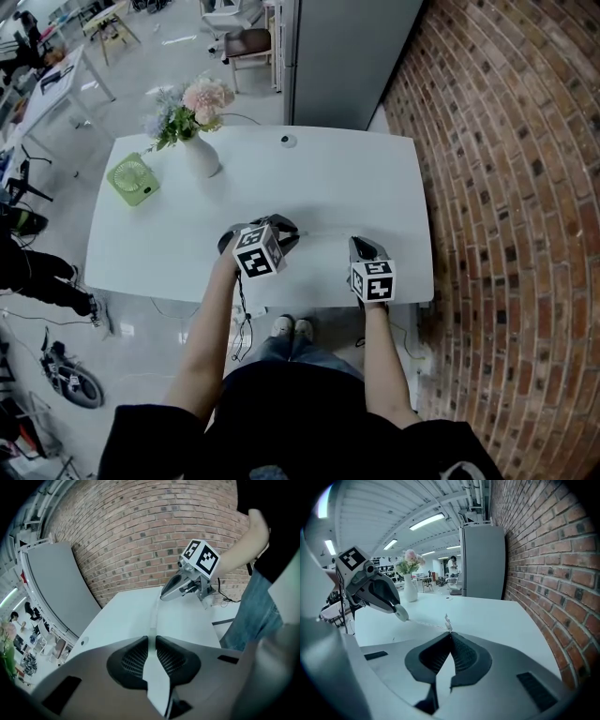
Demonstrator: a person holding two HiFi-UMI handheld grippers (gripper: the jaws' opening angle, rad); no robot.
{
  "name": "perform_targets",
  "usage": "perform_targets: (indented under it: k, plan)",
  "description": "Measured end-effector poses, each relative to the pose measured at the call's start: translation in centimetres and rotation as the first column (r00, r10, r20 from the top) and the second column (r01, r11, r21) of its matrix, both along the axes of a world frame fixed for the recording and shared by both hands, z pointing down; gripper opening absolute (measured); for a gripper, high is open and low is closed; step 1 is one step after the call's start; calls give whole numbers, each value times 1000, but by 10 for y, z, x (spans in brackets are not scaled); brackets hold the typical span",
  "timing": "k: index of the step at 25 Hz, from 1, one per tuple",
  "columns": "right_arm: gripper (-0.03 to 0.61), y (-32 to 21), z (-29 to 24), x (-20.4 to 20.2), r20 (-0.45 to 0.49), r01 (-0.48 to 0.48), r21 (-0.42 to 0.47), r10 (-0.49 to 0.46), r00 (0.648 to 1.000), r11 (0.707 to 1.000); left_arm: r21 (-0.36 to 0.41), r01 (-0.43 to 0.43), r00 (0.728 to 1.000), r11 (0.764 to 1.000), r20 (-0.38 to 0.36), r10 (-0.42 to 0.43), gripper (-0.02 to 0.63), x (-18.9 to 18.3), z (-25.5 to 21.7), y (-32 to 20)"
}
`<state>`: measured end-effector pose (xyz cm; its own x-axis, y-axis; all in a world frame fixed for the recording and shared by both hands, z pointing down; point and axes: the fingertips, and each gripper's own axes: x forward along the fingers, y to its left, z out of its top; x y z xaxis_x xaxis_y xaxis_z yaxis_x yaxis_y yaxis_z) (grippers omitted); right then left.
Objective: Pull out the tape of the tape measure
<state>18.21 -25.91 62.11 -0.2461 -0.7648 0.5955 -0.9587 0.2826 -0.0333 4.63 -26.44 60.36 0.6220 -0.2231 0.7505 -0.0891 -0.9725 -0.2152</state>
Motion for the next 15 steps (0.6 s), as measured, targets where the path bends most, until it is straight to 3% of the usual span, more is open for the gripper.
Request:
perform_targets:
  k: [3,15]
  plan:
    - [3,1,3,6,-24,-12,-8,12,1000,1000,-13,20,1000,1000,-13,-21,71,-6,2,-2]
    - [3,8,14,44,-50,-144,-28,142,989,989,-39,65,997,997,50,-63,71,-40,25,-3]
